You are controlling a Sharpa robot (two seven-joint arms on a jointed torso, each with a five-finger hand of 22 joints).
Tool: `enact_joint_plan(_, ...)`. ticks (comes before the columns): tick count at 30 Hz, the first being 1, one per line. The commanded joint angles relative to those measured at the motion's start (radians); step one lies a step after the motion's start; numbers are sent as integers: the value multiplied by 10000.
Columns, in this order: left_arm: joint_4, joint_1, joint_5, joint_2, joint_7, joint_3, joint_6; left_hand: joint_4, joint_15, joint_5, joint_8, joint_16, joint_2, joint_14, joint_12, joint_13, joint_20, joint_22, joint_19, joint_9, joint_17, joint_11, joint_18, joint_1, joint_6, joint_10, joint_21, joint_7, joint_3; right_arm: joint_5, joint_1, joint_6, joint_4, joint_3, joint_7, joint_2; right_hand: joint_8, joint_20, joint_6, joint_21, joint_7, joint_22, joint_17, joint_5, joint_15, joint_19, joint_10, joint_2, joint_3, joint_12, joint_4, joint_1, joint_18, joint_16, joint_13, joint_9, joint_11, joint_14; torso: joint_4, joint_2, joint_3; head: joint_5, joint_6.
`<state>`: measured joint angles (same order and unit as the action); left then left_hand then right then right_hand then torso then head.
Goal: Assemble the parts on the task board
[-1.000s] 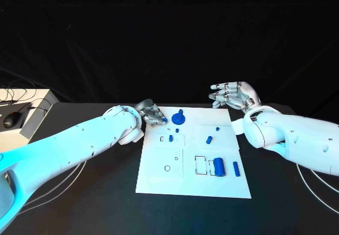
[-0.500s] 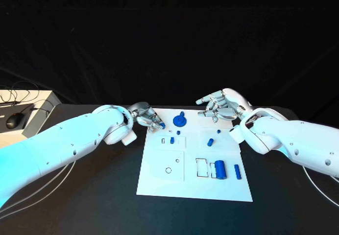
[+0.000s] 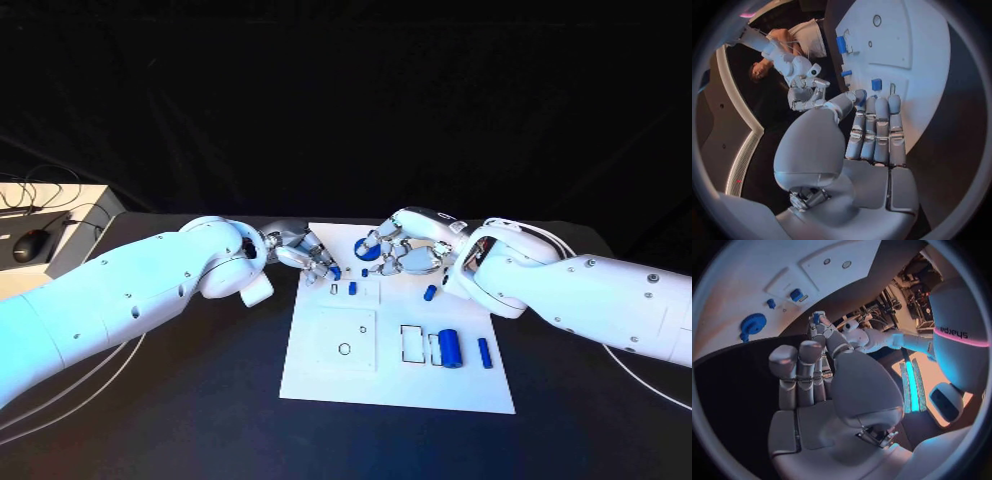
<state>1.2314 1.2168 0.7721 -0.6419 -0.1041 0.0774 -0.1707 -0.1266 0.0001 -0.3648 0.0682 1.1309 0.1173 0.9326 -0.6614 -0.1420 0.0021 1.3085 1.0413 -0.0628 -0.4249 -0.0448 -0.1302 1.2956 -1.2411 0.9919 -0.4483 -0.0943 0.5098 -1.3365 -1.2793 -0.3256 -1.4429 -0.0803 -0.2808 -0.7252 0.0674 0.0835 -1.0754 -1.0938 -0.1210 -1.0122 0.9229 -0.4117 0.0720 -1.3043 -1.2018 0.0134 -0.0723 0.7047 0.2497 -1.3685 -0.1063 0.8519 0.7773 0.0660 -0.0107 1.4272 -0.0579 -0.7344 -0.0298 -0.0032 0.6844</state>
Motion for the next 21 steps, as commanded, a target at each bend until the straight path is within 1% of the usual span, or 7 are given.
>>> enact_joint_plan(1, 163, -11, -392, -29, -56, 10, -796, 3, -3, -3, 11, 54, 29, -54, -38, -17, -20, 203, -35, -1562, -24, 72, 167, -68, -217, -2, -66, 218, 88, -1716, -8, 209, -15, -22, 434, 216, -48, -12, 136, -7, 39, -176, 233, 71, 0, -127, 20, 83, -54, 105, 36, 17, 17, 433, 343, -6, 165, -24, -1, -4, 2, 34, 24)
enact_joint_plan(6, 310, -20, -422, -70, -87, 10, -955, -33, -7, -16, 9, 118, 55, -73, -68, -51, -21, 195, -75, -1690, -73, 81, 165, -132, -224, 0, -175, 225, 157, -2033, -10, 146, 11, -63, 565, 499, -46, 20, 295, -193, 92, -688, 546, 186, 43, -348, -52, 92, -196, 126, 82, 21, 71, 1055, 866, -5, 219, 37, -7, -5, 6, 22, 67)
enact_joint_plan(10, 451, -27, -441, -114, -109, 10, -1072, -39, -10, -21, 11, 126, 65, -73, -72, -53, -23, 196, -76, -1702, -79, 85, 165, -131, -230, 7, -185, 226, 157, -2226, -10, 251, 80, -110, 678, 708, -50, 57, 433, -148, 130, -1026, 679, 219, 72, -424, -123, 140, -335, 25, 117, 27, 98, 1411, 1289, -8, 272, 18, 2, -8, 3, 18, 107)
enact_joint_plan(12, 512, -31, -436, -125, -119, 10, -1122, -48, -15, -39, 10, 145, 86, -81, -77, -57, -29, 204, -83, -1730, -95, 89, 166, -132, -238, 21, -225, 226, 182, -2300, -7, 313, 108, -131, 720, 776, -47, 56, 525, -126, 148, -1069, 670, 232, 92, -432, -130, 164, -335, -18, 112, 34, 104, 1423, 1325, -9, 305, 5, -16, -4, -5, 13, 122)
enact_joint_plan(14, 557, -34, -428, -133, -127, 10, -1139, -51, -19, -51, 8, 161, 103, -82, -85, -62, -34, 207, -97, -1753, -107, 93, 167, -132, -244, 26, -266, 227, 214, -2342, -6, 411, 120, -144, 738, 815, -53, 79, 597, -65, 162, -1223, 684, 245, 111, -476, -184, 199, -343, -107, 90, 24, 123, 1518, 1462, -9, 334, 9, -18, -3, 4, 31, 150)
enact_joint_plan(15, 573, -35, -422, -136, -128, 10, -1147, -51, -19, -51, 8, 162, 104, -82, -85, -62, -34, 207, -98, -1755, -108, 94, 167, -132, -244, 26, -268, 227, 216, -2355, -6, 463, 120, -150, 740, 826, -57, 102, 634, -53, 199, -1291, 710, 252, 140, -497, -198, 213, -338, -130, 81, 11, 137, 1571, 1519, -7, 379, 7, -9, -5, 15, 41, 155)
enact_joint_plan(21, 656, -39, -398, -152, -115, 10, -1163, -44, -23, -48, 8, 188, 128, -84, -101, -71, -39, 202, -119, -1798, -126, 98, 167, -129, -249, 28, -337, 228, 251, -2413, -1, 796, 113, -194, 738, 872, -58, 153, 657, 108, 232, -1769, 766, 344, 191, -611, -264, 230, -304, -295, 17, -32, 196, 1743, 1849, -7, 420, -33, 28, -10, 15, 44, 171)
